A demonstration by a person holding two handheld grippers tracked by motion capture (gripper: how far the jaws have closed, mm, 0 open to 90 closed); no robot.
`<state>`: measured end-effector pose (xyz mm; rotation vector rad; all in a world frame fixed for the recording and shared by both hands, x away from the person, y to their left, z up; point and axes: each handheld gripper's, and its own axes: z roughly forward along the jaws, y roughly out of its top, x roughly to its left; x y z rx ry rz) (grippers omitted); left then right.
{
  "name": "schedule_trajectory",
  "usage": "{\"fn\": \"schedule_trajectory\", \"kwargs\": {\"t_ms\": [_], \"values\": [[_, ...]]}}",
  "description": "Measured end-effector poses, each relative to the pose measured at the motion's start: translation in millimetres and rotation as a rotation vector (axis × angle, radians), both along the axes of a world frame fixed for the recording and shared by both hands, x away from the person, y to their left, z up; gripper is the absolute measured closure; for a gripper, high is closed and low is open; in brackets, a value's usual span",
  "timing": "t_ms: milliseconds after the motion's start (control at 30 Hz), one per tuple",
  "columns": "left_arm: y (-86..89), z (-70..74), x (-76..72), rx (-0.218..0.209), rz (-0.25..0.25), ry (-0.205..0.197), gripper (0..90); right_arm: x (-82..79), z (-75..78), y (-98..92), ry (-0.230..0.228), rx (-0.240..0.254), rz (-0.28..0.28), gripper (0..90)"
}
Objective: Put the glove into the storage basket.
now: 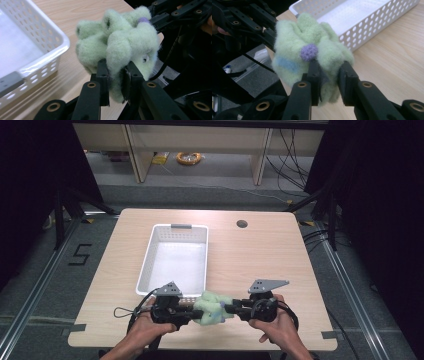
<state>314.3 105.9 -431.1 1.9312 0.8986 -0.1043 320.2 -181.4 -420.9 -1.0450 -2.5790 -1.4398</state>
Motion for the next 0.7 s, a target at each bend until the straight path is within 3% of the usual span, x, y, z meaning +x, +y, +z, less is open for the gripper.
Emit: {"fn": "schedule_trajectory", "kwargs": {"t_ms": [67, 100, 133, 167, 200, 300, 500, 600, 700], "values": [[4.8, 3.5, 1.5, 0.003, 0.001, -0.003, 76.3, 2.7, 0.7, 4.5, -0.028, 0.006, 0.006, 74.2], [6.4, 5.2, 1.7, 0.01, 0.007, -0.005, 76.3, 1.5, 4.1, 6.2, 0.004, 0.0, 0.005, 74.2], [8.6, 6.6, 3.2, 0.01, 0.002, 0.0, 76.3, 2.8, 5.2, 7.5, -0.01, -0.013, 0.014, 74.2], [8.6, 6.6, 3.2, 0.01, 0.002, 0.0, 76.3, 6.6, 5.3, 9.2, -0.055, -0.019, 0.034, 74.2], [13.0, 9.8, 5.8, 0.017, 0.002, -0.003, 76.3, 7.2, 6.7, 11.9, -0.032, -0.007, 0.033, 74.2], [19.4, 13.7, 10.9, 0.009, 0.021, -0.006, 76.2, 12.3, 12.1, 18.3, -0.029, -0.014, 0.023, 74.3], [34.5, 18.1, 23.8, 0.007, 0.063, 0.004, 76.2, 30.1, 17.4, 33.8, -0.052, -0.026, 0.047, 74.3], [42.3, 21.4, 30.7, 0.008, 0.098, 0.006, 76.2, 36.4, 22.9, 43.4, -0.009, -0.007, 0.038, 74.3], [50.4, 25.2, 39.2, 0.02, 0.109, 0.008, 76.2, 47.6, 26.7, 51.6, -0.043, -0.022, 0.05, 74.3]]}}
